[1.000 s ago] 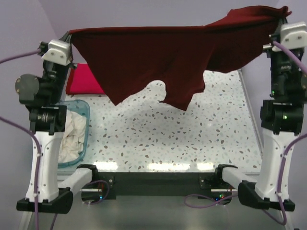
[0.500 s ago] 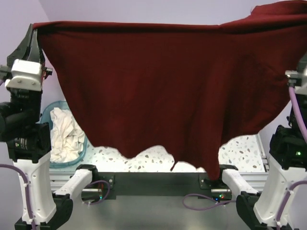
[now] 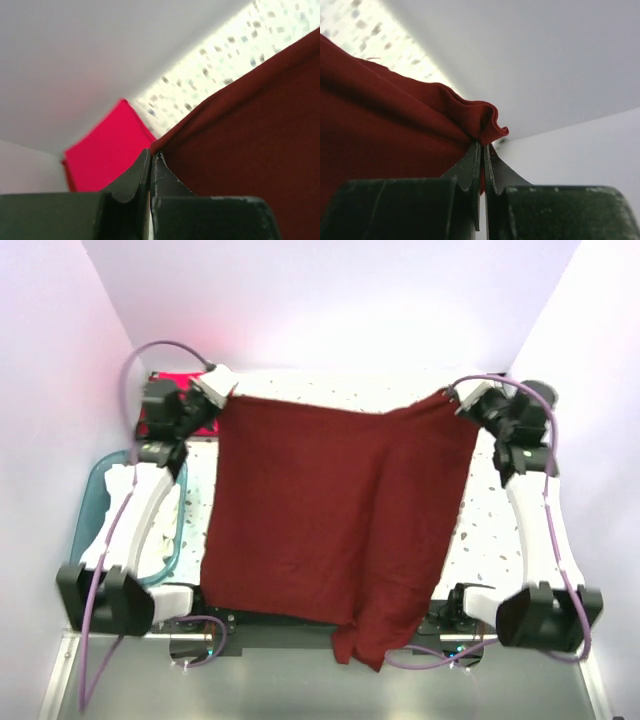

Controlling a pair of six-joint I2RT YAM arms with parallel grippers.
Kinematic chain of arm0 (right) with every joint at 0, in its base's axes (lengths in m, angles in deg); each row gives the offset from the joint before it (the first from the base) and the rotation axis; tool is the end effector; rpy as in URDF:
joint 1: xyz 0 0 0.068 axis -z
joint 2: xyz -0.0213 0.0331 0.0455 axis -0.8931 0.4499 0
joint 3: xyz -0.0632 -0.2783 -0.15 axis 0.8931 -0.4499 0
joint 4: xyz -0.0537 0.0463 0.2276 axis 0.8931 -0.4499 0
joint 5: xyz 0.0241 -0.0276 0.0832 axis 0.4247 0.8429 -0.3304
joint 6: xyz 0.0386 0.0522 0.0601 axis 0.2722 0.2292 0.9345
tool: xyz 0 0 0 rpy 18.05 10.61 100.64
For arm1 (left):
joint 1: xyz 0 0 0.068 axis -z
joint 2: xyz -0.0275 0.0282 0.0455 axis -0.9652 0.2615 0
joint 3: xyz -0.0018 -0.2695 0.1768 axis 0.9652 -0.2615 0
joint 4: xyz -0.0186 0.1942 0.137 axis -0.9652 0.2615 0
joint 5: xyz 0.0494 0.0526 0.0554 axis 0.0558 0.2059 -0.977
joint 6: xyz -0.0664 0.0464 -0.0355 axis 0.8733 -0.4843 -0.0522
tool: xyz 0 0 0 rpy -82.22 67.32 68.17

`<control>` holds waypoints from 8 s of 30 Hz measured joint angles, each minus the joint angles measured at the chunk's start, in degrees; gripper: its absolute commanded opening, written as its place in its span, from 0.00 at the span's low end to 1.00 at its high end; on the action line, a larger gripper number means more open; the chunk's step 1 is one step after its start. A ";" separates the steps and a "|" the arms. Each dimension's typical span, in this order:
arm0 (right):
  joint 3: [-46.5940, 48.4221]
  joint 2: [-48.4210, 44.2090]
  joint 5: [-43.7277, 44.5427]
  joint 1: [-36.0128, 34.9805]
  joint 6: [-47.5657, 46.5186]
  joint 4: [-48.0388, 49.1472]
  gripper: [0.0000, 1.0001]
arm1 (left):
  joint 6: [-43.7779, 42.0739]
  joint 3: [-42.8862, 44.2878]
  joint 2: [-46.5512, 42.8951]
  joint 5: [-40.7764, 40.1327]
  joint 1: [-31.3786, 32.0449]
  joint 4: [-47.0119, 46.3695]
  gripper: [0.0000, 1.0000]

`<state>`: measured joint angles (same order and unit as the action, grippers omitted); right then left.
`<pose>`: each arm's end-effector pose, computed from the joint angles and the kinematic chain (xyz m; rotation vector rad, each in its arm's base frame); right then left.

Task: Fold and stack the t-shirts
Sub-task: Flatten the tshirt out, then fold the tshirt

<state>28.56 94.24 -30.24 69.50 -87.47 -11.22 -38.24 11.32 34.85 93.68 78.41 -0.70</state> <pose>0.2530 0.0022 0.4630 -0.8964 1.4307 -0.4209 0.2736 -0.0412 0.4331 0.6841 1.6059 0.0351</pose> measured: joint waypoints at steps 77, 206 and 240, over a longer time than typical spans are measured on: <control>-2.36 27.02 2.78 -2.97 -6.64 -8.66 0.00 | -30.56 20.24 54.82 29.92 -6.29 -8.72 0.11; 30.95 63.10 3.48 9.53 47.43 -28.15 0.08 | -40.52 15.54 63.69 23.91 47.47 -37.55 0.00; 32.44 61.70 10.88 9.57 43.34 -30.29 0.00 | -38.21 14.19 62.45 26.71 47.08 -36.48 0.00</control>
<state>61.00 155.94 -19.35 79.07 -44.13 -41.51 -76.45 25.50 97.30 120.39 125.49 -37.18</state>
